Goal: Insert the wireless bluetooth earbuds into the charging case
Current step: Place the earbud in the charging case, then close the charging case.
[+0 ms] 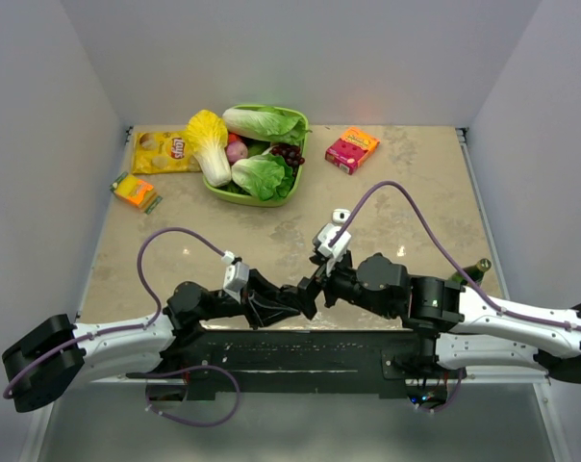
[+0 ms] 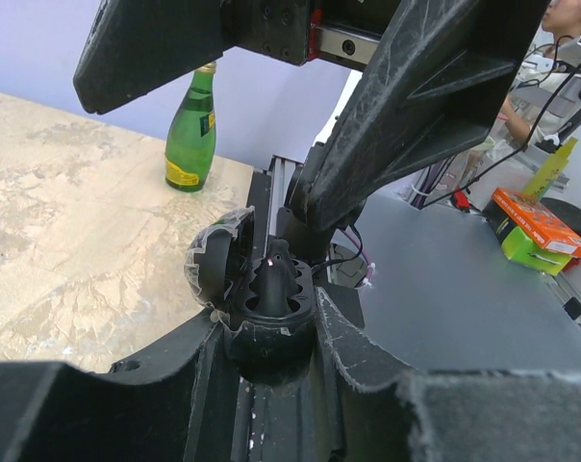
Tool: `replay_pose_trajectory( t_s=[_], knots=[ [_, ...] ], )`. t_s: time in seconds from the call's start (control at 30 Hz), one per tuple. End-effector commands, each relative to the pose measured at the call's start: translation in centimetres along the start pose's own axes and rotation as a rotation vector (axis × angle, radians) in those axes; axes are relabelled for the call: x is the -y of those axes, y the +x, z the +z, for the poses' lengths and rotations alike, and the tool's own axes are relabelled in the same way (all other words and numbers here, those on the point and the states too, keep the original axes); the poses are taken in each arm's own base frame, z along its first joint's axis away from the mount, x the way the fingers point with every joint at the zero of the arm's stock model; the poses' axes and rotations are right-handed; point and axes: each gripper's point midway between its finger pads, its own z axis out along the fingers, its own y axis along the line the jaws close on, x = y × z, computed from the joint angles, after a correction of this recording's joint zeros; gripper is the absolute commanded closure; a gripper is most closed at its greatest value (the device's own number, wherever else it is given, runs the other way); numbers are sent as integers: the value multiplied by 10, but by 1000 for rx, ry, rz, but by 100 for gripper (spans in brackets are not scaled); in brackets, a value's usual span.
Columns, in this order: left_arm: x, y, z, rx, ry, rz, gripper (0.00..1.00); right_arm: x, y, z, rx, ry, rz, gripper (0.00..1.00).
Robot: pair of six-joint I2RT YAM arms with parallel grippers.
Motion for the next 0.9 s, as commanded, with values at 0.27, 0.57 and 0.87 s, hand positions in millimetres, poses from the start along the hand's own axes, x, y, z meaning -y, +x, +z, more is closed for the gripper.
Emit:
replay_pose_trajectory(
  t_s=[0.27, 0.57, 0.87],
  knots=[
    [13, -37, 8, 101, 48, 91, 100, -3, 13, 2, -35, -26, -21, 4],
    [16, -37, 8, 102, 58, 96, 100, 3, 18, 3, -42, 7, -7, 5],
    [9, -32, 8, 87, 26, 81, 100, -11, 2, -3, 14, -76, -3, 2]
  ],
)
